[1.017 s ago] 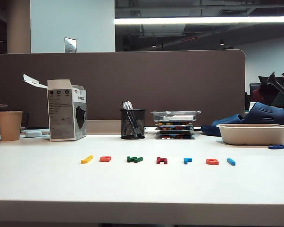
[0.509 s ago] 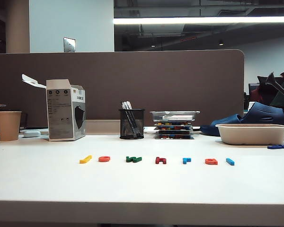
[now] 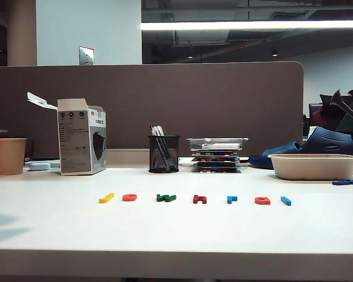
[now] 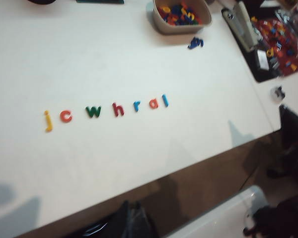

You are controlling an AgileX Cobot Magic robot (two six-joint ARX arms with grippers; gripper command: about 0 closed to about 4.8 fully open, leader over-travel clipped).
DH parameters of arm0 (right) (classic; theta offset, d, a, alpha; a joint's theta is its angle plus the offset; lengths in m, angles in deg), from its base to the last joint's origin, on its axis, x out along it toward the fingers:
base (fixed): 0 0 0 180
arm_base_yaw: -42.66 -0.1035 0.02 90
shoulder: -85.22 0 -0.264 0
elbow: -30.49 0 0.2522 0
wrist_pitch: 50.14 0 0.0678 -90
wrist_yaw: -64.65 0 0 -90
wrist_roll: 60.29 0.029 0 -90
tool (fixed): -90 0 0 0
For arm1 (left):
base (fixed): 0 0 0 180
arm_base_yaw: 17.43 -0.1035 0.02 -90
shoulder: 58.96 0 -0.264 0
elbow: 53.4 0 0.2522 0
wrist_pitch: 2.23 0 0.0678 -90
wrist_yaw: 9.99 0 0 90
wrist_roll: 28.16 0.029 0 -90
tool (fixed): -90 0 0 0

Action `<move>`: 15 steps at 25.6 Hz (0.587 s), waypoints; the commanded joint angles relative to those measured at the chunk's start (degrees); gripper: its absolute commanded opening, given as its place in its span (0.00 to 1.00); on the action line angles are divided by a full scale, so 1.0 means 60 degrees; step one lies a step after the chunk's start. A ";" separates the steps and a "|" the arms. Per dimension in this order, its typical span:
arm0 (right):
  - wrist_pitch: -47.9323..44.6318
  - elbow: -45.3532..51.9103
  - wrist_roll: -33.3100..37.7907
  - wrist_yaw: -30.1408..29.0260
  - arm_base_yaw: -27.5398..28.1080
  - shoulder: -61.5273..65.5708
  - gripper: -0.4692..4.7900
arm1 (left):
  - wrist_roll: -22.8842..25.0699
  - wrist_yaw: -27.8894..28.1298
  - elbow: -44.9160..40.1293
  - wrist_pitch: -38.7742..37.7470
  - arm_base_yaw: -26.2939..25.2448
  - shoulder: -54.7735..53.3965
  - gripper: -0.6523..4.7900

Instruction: Select the appropriate letters from the row of letter magnets placed on the table to arrange into the word "car".

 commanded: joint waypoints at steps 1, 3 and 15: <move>-0.0262 0.0109 -0.0025 0.0091 -0.0011 -0.0044 0.08 | -0.0503 0.0040 -0.0769 0.1104 0.0000 -0.0015 0.11; -0.0415 0.0281 -0.0025 0.0087 -0.0015 -0.0047 0.08 | -0.0794 0.0058 -0.1297 0.1373 0.0022 -0.0124 0.11; -0.0590 0.0605 -0.0018 0.0353 -0.0015 -0.0055 0.08 | -0.3483 0.3854 -0.2816 0.2834 0.3075 -0.0397 0.11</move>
